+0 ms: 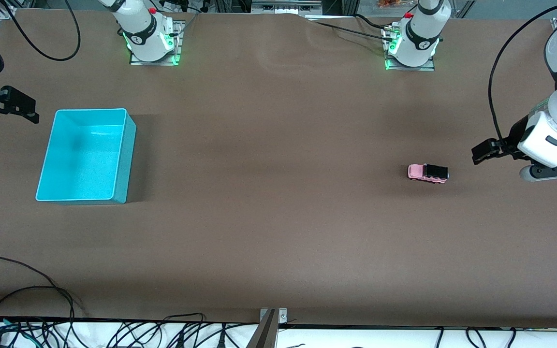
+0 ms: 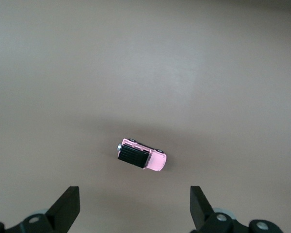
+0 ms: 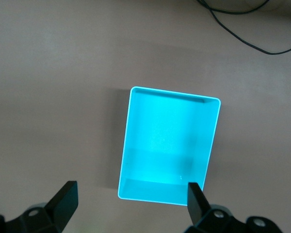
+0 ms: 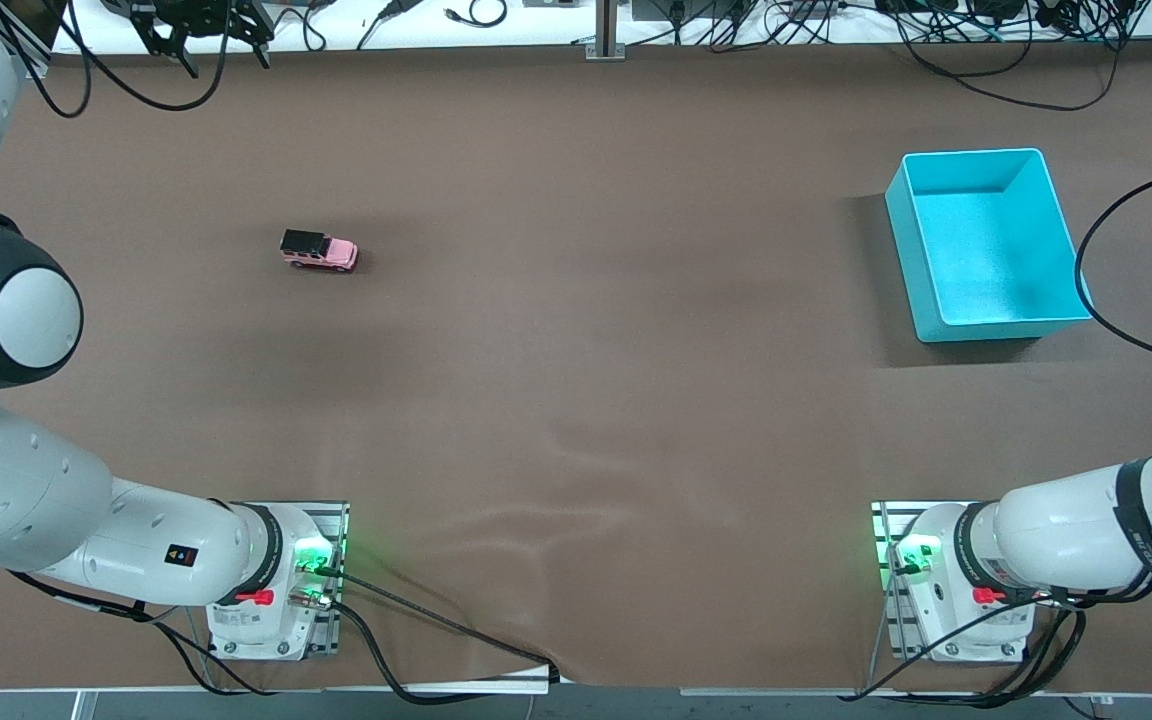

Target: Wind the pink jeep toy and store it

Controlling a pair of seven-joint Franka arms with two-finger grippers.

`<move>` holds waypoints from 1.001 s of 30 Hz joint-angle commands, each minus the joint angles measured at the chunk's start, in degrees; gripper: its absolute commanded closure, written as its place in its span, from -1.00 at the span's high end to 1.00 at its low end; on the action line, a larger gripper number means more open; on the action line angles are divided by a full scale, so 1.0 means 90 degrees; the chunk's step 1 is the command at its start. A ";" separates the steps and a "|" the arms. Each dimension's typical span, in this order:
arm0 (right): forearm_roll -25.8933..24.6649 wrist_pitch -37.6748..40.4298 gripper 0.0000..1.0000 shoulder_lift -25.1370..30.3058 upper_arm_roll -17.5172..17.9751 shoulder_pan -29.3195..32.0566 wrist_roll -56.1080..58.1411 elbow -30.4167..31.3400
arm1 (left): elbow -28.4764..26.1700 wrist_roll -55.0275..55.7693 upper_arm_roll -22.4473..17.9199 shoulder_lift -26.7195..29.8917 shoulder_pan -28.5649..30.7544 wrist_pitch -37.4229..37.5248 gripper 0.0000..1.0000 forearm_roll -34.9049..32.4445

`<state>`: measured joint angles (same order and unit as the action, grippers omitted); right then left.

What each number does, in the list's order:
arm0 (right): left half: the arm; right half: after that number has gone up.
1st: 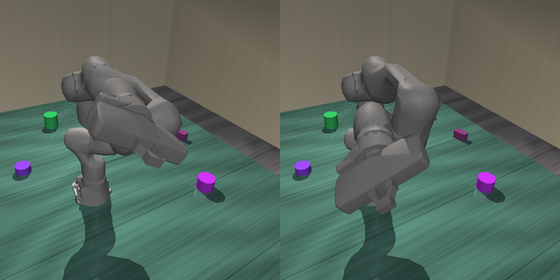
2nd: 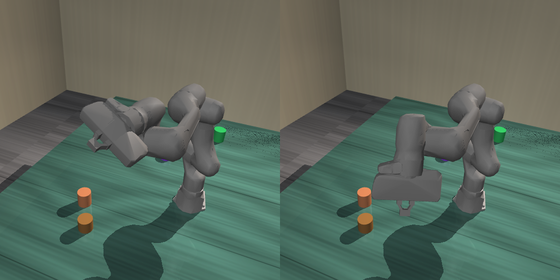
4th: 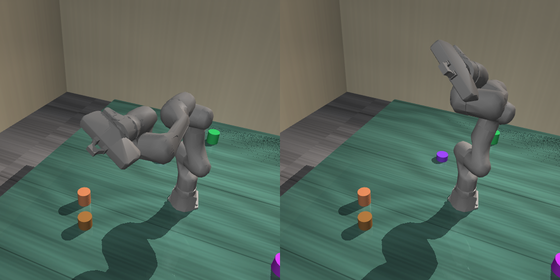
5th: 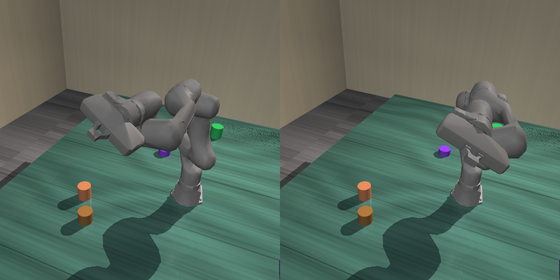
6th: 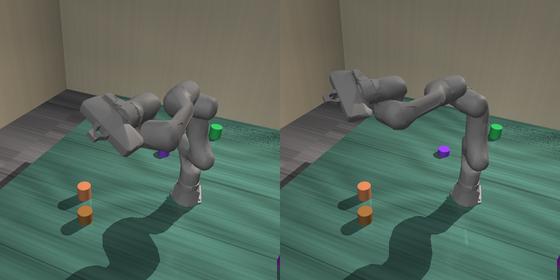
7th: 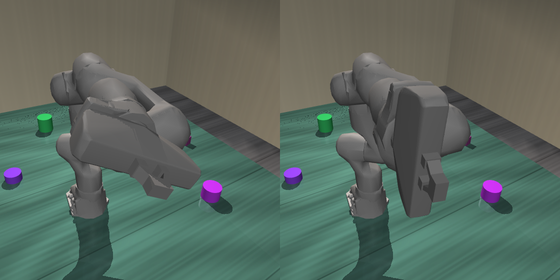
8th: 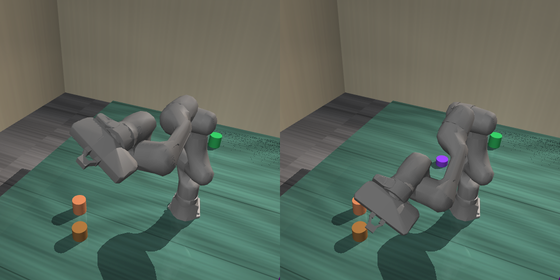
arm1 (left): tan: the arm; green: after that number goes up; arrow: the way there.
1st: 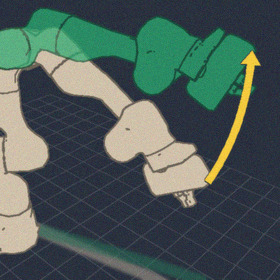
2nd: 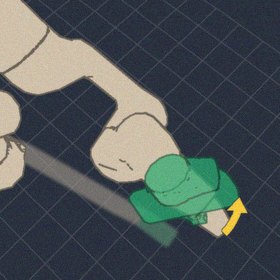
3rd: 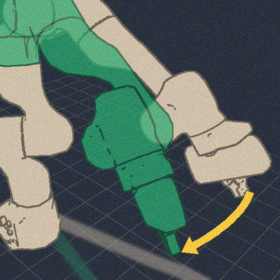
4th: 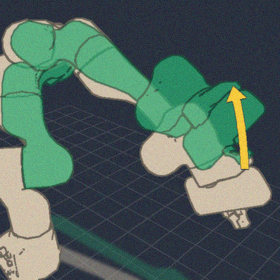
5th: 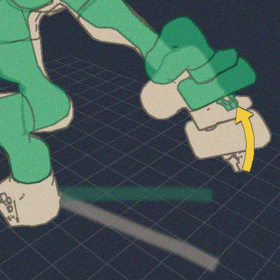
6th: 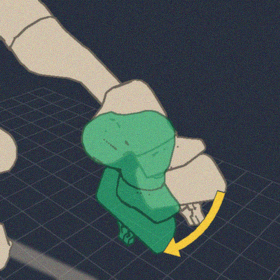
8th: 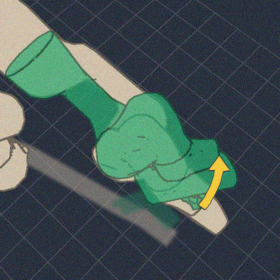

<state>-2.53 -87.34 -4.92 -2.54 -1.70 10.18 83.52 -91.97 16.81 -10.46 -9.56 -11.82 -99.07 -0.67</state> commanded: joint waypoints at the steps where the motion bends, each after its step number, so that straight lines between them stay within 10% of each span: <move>1: -0.0090 0.0056 1.00 0.0010 -0.0001 -0.0036 0.0031 -0.0042 | 0.0004 0.1167 0.0010 -0.0177 0.0034 -0.0018 1.00 0.0074; 17: -0.0099 0.0056 1.00 0.0010 -0.0001 -0.0036 0.0031 -0.0042 | -0.0259 0.4623 0.0010 -0.0685 0.0122 -0.0124 1.00 0.0113; 30: -0.0099 0.0056 1.00 0.0000 -0.0001 -0.0036 0.0041 -0.0042 | -0.1694 0.6744 0.0020 -0.0686 0.0142 -0.1579 1.00 0.0142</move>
<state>-2.53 -87.34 -4.92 -2.52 -1.74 10.18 83.53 -101.87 72.95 -10.47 -16.66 -10.96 -108.69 -0.67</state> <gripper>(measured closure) 0.000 0.000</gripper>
